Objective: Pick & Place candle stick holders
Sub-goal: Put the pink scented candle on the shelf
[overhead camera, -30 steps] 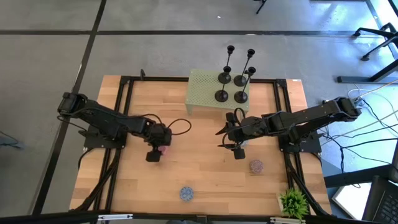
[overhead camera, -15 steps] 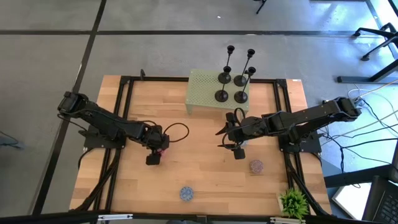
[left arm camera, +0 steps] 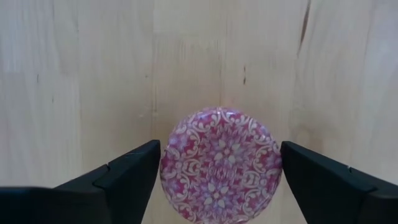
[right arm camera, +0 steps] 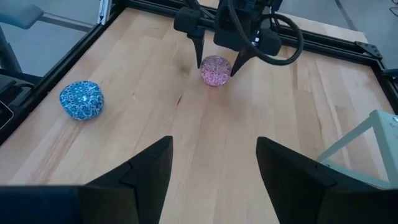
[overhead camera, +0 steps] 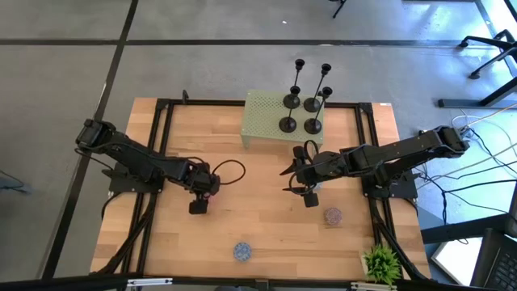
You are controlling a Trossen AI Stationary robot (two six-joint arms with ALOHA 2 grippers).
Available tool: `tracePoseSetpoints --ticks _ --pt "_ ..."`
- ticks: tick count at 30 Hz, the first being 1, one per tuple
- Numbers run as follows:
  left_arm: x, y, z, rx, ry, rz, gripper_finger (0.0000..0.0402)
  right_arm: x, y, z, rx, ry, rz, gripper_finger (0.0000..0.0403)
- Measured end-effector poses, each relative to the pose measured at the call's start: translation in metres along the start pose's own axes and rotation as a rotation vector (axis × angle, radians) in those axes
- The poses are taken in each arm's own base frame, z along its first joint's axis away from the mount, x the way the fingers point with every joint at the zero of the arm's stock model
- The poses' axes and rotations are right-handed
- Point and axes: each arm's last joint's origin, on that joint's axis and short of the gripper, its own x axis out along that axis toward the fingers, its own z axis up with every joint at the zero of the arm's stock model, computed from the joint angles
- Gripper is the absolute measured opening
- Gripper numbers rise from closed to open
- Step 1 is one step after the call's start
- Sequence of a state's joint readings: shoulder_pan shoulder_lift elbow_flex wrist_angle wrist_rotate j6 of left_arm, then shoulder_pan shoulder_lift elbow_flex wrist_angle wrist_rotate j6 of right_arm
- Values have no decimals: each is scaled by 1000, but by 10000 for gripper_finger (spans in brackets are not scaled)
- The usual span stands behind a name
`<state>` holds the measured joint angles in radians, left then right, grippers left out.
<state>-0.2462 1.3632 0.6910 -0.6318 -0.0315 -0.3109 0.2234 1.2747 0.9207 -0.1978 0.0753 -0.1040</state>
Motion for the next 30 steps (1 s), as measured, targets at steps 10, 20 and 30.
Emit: tracePoseSetpoints --ticks 10,20,30 --pt "1 -2 -1 3 7 -7 338 0 0 0 -17 0 -1 236" --pt "11 -2 -3 39 77 15 335 0 0 0 -17 0 0 236" --pt "9 -2 0 63 68 12 292 0 0 0 -18 0 -2 236"
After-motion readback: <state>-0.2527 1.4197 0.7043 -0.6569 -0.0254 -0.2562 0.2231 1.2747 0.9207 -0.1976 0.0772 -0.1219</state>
